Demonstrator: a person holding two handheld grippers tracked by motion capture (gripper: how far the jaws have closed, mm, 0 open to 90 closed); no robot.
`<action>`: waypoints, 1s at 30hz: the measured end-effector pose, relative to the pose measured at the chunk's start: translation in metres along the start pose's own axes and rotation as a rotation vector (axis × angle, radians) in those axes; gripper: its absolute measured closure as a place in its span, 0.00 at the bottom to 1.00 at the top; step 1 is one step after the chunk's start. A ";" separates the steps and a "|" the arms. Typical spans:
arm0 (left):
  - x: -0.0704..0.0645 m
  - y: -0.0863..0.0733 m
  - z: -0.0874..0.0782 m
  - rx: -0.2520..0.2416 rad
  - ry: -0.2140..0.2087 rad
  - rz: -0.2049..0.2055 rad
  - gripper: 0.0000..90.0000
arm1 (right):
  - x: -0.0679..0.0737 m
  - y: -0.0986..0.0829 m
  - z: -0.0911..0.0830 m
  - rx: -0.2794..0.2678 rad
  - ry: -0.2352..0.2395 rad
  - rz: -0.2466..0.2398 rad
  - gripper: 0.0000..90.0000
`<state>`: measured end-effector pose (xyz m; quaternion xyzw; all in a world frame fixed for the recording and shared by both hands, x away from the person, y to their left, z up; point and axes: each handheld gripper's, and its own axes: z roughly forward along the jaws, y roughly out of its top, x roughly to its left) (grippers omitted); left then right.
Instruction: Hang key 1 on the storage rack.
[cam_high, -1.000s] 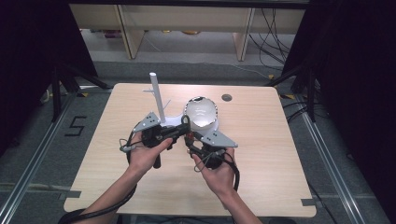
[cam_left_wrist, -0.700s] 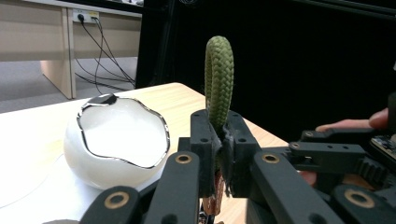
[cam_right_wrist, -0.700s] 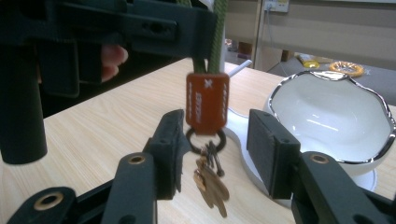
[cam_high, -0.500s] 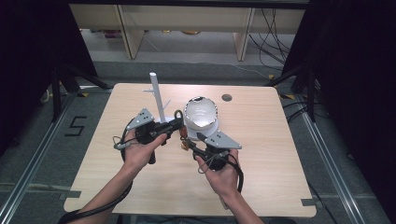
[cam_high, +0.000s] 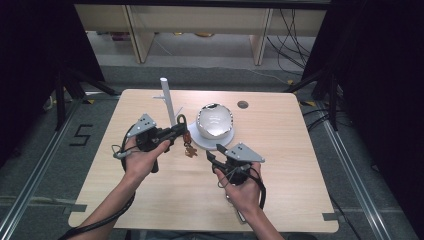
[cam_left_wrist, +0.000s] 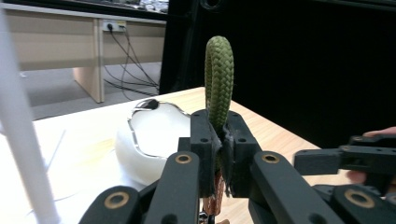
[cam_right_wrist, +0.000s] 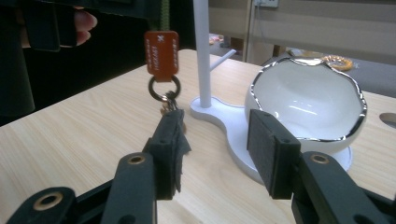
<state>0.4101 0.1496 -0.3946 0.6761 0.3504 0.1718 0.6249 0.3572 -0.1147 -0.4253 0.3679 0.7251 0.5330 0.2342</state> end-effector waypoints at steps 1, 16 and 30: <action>0.002 0.000 -0.001 0.000 0.008 -0.001 0.93 | -0.002 0.000 0.000 -0.007 0.000 -0.016 0.63; 0.025 -0.001 -0.013 0.009 0.116 0.009 0.93 | -0.011 -0.005 -0.010 -0.015 -0.032 -0.017 0.63; 0.044 -0.001 -0.018 0.020 0.188 0.017 0.93 | -0.012 -0.009 -0.014 -0.011 -0.036 0.046 0.63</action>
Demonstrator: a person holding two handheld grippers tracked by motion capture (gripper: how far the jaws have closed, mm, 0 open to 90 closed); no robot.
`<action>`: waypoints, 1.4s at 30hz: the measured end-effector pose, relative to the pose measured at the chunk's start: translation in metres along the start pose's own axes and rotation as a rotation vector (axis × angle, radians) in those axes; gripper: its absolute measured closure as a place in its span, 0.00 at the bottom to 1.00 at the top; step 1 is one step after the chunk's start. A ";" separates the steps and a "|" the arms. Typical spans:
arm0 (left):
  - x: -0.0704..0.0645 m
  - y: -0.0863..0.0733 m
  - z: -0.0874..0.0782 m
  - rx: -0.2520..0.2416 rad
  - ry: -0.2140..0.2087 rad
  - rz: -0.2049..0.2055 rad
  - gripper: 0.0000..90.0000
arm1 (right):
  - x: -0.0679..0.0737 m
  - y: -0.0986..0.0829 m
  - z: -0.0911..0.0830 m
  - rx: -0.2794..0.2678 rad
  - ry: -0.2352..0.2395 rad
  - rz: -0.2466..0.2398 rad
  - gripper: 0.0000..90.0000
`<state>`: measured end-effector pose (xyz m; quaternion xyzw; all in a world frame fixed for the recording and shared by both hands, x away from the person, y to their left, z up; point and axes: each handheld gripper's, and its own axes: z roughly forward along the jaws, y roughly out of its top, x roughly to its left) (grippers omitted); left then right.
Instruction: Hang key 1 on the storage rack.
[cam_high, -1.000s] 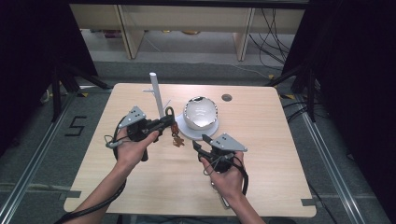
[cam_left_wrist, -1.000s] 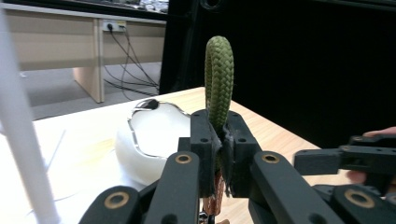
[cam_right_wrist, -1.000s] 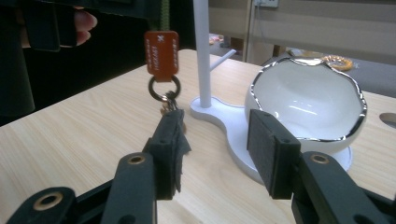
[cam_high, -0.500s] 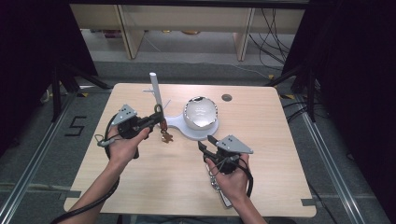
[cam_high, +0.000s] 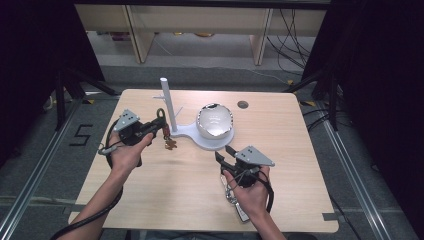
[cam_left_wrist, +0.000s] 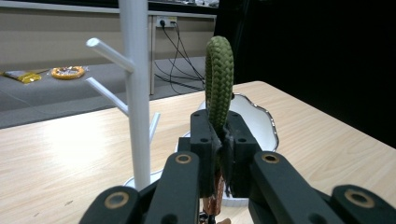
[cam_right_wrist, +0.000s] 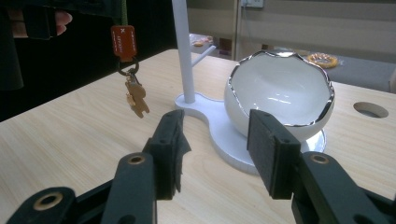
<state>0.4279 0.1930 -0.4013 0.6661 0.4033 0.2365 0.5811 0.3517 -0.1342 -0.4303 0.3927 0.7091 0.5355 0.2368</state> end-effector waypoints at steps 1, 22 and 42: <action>0.001 0.000 0.000 0.003 0.007 0.001 0.93 | -0.001 0.000 -0.001 0.006 -0.006 -0.025 0.63; 0.021 -0.002 0.005 0.026 0.117 0.014 0.93 | -0.006 -0.003 -0.005 -0.005 -0.011 0.006 0.63; 0.040 0.002 0.021 0.062 0.232 0.036 0.93 | -0.006 -0.002 -0.004 -0.009 -0.015 -0.025 0.63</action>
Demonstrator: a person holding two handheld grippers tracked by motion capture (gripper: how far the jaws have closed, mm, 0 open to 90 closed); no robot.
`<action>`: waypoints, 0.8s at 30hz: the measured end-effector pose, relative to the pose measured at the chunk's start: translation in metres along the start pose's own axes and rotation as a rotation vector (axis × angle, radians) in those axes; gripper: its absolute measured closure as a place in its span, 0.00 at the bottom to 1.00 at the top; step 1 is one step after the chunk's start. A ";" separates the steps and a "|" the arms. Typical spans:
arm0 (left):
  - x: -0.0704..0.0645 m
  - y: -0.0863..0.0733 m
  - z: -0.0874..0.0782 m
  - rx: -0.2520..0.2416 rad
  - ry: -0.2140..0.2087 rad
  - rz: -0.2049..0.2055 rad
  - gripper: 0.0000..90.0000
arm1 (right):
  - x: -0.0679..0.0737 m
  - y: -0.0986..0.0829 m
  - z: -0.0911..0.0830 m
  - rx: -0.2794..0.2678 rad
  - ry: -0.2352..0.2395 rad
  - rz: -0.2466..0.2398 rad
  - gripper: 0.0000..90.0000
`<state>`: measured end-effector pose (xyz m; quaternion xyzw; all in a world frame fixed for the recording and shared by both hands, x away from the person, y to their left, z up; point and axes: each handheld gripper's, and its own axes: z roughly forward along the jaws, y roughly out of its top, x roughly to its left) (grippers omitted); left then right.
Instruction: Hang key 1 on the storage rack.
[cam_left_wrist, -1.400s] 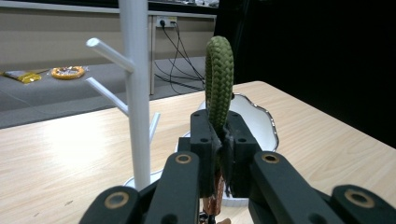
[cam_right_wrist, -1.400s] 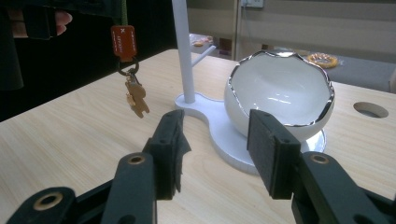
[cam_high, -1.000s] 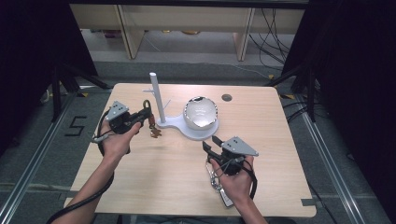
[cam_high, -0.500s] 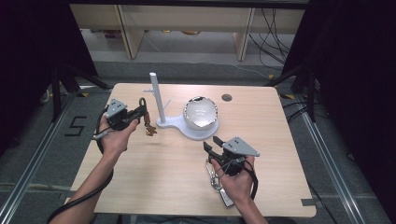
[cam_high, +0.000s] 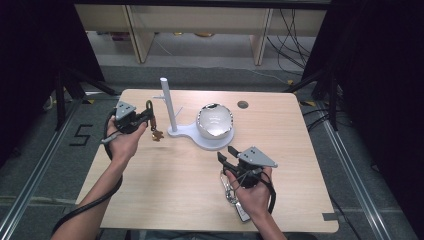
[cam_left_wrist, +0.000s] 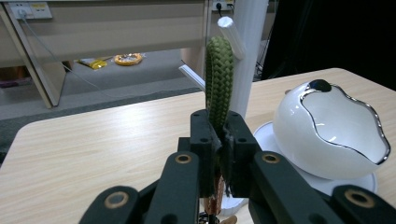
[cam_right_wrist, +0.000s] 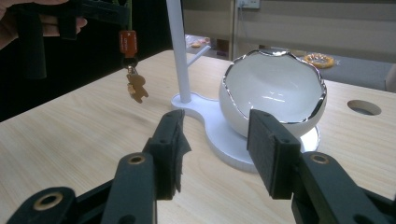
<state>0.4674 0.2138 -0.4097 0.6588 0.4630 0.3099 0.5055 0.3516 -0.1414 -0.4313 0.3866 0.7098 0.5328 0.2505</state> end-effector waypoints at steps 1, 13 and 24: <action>0.000 0.000 0.001 0.000 0.003 0.001 0.93 | 0.000 0.000 0.000 0.006 0.001 -0.003 0.63; -0.002 0.009 0.006 -0.002 0.047 0.029 0.93 | 0.001 0.001 0.000 0.002 0.009 0.022 0.63; -0.007 0.016 0.009 -0.001 0.067 0.065 0.93 | 0.001 0.001 0.000 0.015 0.005 0.018 0.63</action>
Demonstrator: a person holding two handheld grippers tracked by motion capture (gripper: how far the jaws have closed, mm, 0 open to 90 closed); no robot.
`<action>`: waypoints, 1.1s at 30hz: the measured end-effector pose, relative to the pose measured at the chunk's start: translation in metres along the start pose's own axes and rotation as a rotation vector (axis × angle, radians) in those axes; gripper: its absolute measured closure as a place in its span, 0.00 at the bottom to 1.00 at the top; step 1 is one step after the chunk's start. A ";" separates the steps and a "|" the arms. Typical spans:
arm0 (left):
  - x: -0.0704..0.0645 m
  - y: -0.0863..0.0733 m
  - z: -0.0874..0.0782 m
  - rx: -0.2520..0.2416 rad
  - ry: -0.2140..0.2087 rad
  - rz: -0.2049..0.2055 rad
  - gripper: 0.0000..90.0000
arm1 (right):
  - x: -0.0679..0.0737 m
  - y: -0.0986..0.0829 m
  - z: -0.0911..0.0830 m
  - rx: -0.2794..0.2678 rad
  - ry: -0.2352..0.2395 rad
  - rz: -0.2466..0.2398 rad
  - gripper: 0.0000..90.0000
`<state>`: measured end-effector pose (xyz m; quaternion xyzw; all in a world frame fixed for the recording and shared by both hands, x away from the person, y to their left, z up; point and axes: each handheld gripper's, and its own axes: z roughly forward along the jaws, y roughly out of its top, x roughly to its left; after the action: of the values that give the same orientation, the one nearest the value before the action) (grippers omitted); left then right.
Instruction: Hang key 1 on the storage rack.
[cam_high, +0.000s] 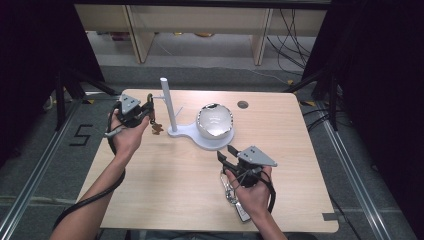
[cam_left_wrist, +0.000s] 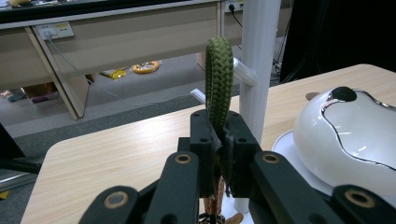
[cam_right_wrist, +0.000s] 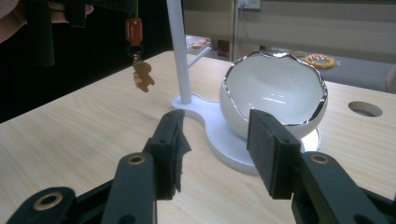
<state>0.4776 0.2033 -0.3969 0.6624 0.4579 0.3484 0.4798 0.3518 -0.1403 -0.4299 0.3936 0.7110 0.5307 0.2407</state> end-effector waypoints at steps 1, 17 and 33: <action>0.000 0.000 0.000 0.001 0.003 0.004 0.93 | 0.000 0.000 0.000 0.000 0.000 0.000 0.63; -0.009 0.003 0.006 0.003 0.023 0.070 0.93 | -0.002 0.001 0.001 -0.016 -0.012 -0.030 0.63; -0.015 0.004 0.010 0.013 0.058 0.142 0.92 | -0.002 0.002 0.001 -0.008 -0.011 -0.028 0.63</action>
<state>0.4830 0.1857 -0.3968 0.6859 0.4255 0.3979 0.4361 0.3544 -0.1414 -0.4288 0.3854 0.7132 0.5278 0.2536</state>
